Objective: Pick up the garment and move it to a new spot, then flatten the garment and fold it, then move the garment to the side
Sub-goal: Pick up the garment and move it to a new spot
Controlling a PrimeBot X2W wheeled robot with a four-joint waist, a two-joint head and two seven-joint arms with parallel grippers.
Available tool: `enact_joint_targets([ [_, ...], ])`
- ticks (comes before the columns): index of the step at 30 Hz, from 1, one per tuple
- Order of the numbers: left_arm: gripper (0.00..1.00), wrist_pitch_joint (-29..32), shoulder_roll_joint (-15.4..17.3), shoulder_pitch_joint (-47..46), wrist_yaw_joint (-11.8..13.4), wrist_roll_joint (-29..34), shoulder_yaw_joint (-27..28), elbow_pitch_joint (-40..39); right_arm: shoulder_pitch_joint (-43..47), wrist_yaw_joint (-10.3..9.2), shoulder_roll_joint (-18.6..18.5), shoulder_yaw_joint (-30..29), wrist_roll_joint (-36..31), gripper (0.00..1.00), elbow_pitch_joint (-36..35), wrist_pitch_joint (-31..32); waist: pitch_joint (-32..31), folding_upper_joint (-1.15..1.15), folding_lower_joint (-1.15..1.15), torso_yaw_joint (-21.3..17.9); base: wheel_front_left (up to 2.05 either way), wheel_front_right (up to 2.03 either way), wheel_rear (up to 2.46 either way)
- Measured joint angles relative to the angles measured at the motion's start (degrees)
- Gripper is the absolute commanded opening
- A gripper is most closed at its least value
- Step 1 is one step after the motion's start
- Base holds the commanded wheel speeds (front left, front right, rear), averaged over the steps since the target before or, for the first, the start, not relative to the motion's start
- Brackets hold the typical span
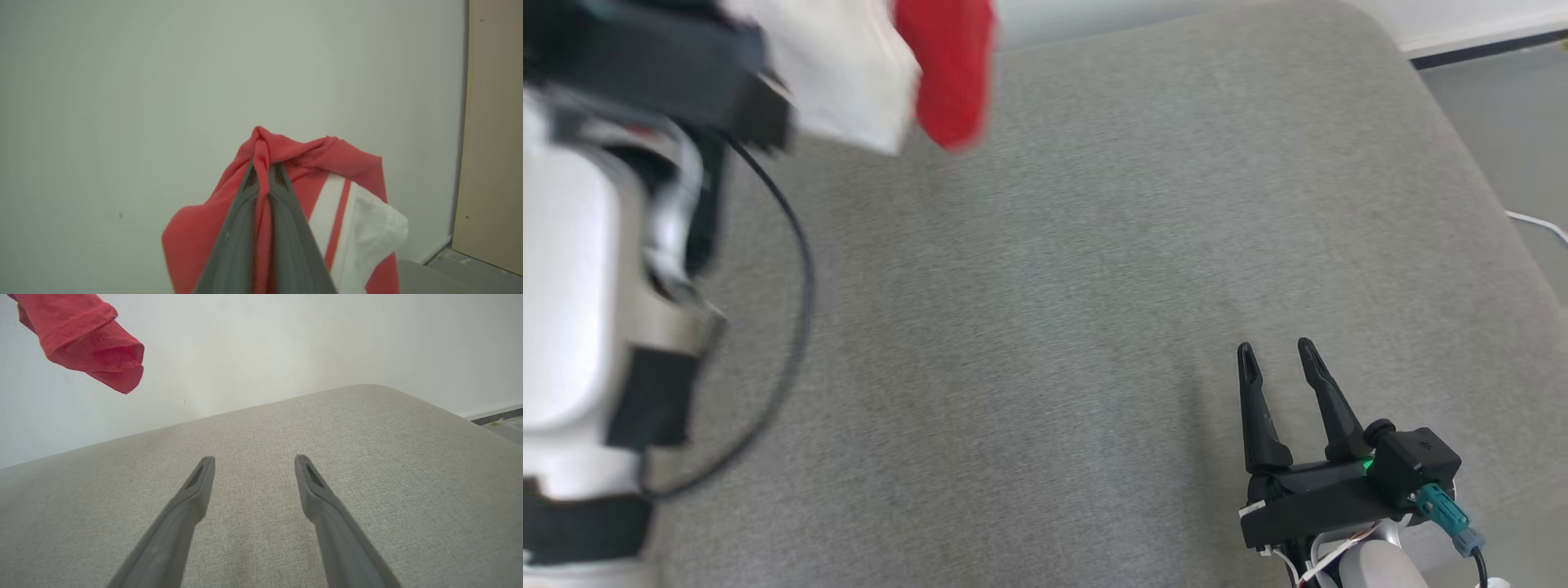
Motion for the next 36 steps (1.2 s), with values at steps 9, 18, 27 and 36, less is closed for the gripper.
enact_joint_targets([
  [9, 0.0, -2.16, -3.61, 12.28, 2.34, -1.16, -2.03, 2.25, 0.13, 0.0, 0.0, 0.08, 0.32, 1.0, -0.05, 0.0, 0.28, 0.0, 0.0, -1.73, 0.0, 0.0, 0.0],
  [18, 0.0, -6.16, -7.4, 25.42, 2.57, -2.33, -6.24, 12.87, -0.52, 0.0, 0.0, 0.07, 0.33, 1.0, 0.12, -0.01, 1.2, 0.0, 0.0, -1.98, 0.0, 0.0, 0.0],
  [27, 1.0, -11.13, -10.32, 27.64, 1.47, -0.79, -9.98, 15.41, -0.4, 0.0, 0.01, -0.82, -0.93, 1.0, 0.14, 0.0, -0.49, 0.0, -0.01, 0.15, 0.0, 0.0, 0.0],
  [36, 1.0, -12.79, -10.07, 28.53, 2.77, -0.1, -8.5, 7.83, 0.73, 0.0, 0.02, -2.0, -2.59, 1.0, -0.15, 0.0, -3.27, 0.0, -0.01, 3.85, 0.0, 0.0, 0.0],
])
